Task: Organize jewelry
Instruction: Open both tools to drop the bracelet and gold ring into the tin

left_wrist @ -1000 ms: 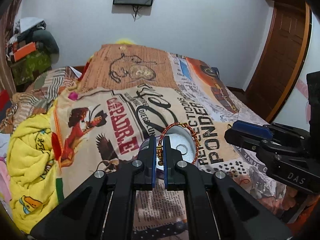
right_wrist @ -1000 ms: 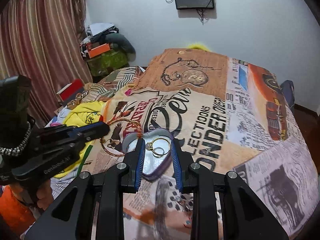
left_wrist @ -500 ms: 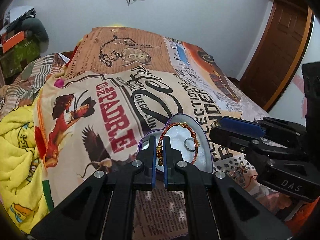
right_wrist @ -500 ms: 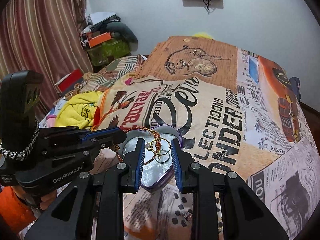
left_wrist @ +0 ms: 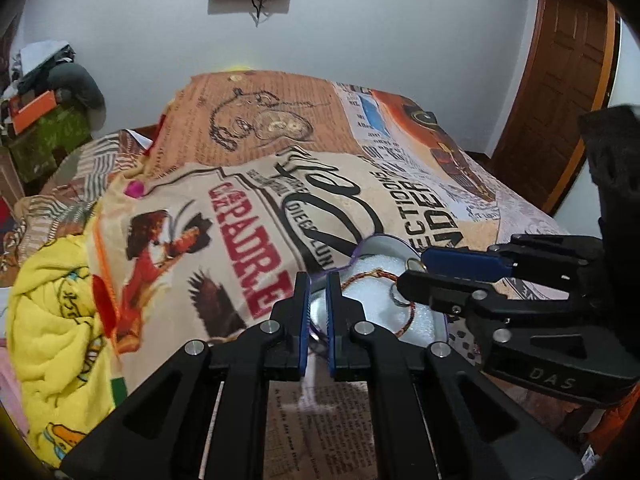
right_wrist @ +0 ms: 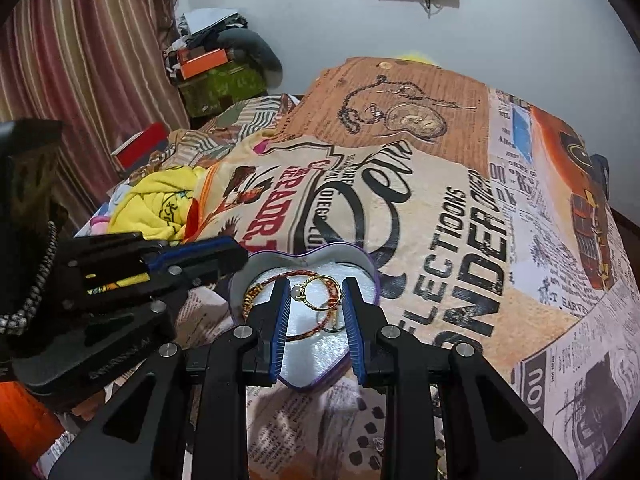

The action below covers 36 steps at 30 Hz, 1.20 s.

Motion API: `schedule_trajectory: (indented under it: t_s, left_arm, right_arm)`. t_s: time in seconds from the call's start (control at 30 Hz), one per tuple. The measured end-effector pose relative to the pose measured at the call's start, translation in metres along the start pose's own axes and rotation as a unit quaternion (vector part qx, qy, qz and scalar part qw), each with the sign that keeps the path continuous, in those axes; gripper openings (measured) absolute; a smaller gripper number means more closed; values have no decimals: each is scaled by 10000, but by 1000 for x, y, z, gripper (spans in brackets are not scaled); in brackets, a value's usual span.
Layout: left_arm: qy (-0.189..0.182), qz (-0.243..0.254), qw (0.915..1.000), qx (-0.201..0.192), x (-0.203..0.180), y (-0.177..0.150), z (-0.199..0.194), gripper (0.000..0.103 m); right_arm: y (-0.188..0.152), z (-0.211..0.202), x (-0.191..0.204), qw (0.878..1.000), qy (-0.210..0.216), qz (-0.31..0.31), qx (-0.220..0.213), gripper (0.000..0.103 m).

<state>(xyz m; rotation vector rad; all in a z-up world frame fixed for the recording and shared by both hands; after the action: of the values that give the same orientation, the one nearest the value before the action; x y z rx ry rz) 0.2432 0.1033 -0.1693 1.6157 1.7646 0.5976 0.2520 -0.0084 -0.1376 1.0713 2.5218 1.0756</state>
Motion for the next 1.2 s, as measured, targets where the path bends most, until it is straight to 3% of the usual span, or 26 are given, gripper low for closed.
schedule_trajectory:
  t_s: [0.23,0.43,0.57,0.77,1.03,1.2]
  left_arm:
    - [74,-165,9998,33,13,-1,-7,8]
    - [91,-154,9998,84,8,-6,-12,8]
    - [66,-137,9999,71,-1,-9,-21,27]
    - [67,-24,10000,48,-23,-10,-35,33]
    - [-3,128,9998,170,-58,-19,-47,55]
    - [-100,242,9989,396,-84,-32,-43,55]
  right_arm:
    - [0,11,3,9996,54,23,269,27]
    - [-4,-6,-2,9998,-26,103,146,28]
    - [-9,-26,-8,9997,-213,98,54,28]
    - [-21,-61,-23,9985,-493,246,-24,28]
    - [-51,-96,-49,9956,-699,619,0,34]
    - [-77,-108,-64,9931,-825,820,127,34]
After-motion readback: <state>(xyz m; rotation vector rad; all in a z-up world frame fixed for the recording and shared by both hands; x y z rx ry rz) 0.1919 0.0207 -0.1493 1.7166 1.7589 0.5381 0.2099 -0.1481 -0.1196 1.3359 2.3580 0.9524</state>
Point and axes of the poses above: each gripper's, at about its wrist camera, not at the fingertips, and z roughly the way its jaws point, x to its left, y to its top, the point moved 1 cm from there along z, roughly the way its jaws point, and after that the axes turned 4 degrees about -z, right-handed, at the moved point
